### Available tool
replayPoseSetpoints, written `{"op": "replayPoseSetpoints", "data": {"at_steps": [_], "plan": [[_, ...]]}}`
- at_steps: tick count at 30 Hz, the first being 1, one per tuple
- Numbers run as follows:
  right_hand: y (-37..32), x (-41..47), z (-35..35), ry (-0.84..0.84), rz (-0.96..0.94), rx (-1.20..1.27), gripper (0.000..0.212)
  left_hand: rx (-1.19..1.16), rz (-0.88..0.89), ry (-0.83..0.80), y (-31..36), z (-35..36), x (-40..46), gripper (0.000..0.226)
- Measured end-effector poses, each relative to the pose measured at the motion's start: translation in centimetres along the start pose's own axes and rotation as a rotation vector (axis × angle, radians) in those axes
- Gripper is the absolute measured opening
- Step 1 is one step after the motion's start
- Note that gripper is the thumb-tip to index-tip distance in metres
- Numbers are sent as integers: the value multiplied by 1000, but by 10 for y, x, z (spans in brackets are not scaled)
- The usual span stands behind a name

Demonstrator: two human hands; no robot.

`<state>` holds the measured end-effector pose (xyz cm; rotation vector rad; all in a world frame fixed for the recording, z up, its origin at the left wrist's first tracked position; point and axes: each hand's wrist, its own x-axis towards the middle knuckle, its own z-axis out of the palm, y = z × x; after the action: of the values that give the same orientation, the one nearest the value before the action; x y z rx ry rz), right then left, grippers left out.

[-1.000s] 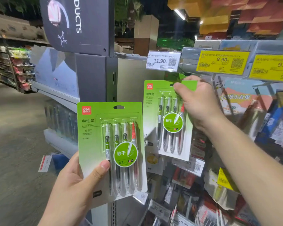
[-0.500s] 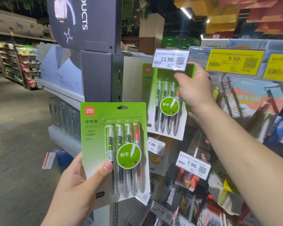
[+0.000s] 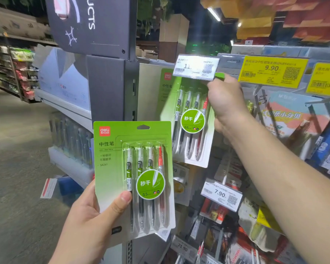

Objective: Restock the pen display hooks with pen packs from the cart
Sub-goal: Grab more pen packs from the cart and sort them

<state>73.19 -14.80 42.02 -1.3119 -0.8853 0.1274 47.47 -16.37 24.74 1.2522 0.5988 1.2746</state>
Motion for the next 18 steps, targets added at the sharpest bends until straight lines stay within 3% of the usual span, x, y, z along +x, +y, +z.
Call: {"op": "replayPoseSetpoints", "data": {"at_steps": [3, 7, 9, 11, 12, 14, 18], "plan": [[6, 6, -1, -7, 24, -10, 39, -39, -1, 11, -2, -1, 1, 29], [19, 17, -5, 9, 46, -2, 43, 48, 25, -12, 0, -4, 0, 75], [26, 22, -6, 22, 34, 8, 38, 68, 31, -9, -1, -6, 2, 68], [29, 25, -7, 57, 34, -11, 48, 26, 23, -11, -2, -4, 3, 42], [30, 25, -7, 65, 30, -14, 54, 34, 15, -19, -3, -5, 3, 39], [32, 28, -9, 82, 33, -47, 58, 33, 3, -18, -4, -4, 2, 41], [40, 35, -13, 124, 20, -119, 40, 12, 10, -12, -1, -4, 0, 43]]}}
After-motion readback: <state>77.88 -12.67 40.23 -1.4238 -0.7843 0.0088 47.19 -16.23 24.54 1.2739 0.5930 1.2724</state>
